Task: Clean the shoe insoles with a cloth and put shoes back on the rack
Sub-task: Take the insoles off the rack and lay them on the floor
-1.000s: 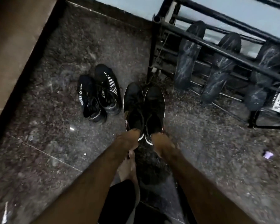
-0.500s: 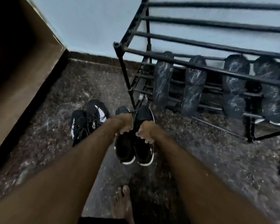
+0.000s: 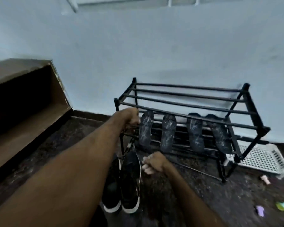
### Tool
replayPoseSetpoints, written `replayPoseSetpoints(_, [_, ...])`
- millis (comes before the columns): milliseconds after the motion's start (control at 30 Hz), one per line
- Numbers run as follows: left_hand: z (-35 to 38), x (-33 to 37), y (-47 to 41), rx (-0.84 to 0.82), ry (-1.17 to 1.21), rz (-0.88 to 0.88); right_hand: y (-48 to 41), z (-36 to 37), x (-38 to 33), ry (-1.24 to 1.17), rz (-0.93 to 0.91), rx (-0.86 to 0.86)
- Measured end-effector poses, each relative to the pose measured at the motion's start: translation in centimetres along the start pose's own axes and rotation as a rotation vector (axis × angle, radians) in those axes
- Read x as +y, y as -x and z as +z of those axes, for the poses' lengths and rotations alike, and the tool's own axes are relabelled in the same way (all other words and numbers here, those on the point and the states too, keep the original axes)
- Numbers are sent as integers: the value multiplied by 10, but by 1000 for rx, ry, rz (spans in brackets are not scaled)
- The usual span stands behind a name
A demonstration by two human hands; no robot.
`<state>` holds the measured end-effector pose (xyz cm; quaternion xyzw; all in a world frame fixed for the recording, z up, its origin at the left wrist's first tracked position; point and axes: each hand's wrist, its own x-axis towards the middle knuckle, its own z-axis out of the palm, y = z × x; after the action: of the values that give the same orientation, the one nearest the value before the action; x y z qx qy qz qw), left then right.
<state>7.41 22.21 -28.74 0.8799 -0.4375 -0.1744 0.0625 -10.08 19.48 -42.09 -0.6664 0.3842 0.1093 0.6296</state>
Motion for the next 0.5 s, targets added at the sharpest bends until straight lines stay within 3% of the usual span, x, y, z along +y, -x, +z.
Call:
replayPoseSetpoints(100, [-2, -5, 15, -77, -132, -33, -7, -5, 13, -164, -66, 115])
replayPoseSetpoints(200, [-5, -8, 15, -61, -81, -33, -9, -14, 10, -364, -46, 137])
replayPoseSetpoints(367, [19, -18, -15, -91, -62, -67, -35, 0, 5, -433, -89, 264])
replayPoseSetpoints(500, [48, -29, -50, -13, -6, -95, -68, 7, 12, -641, -53, 322])
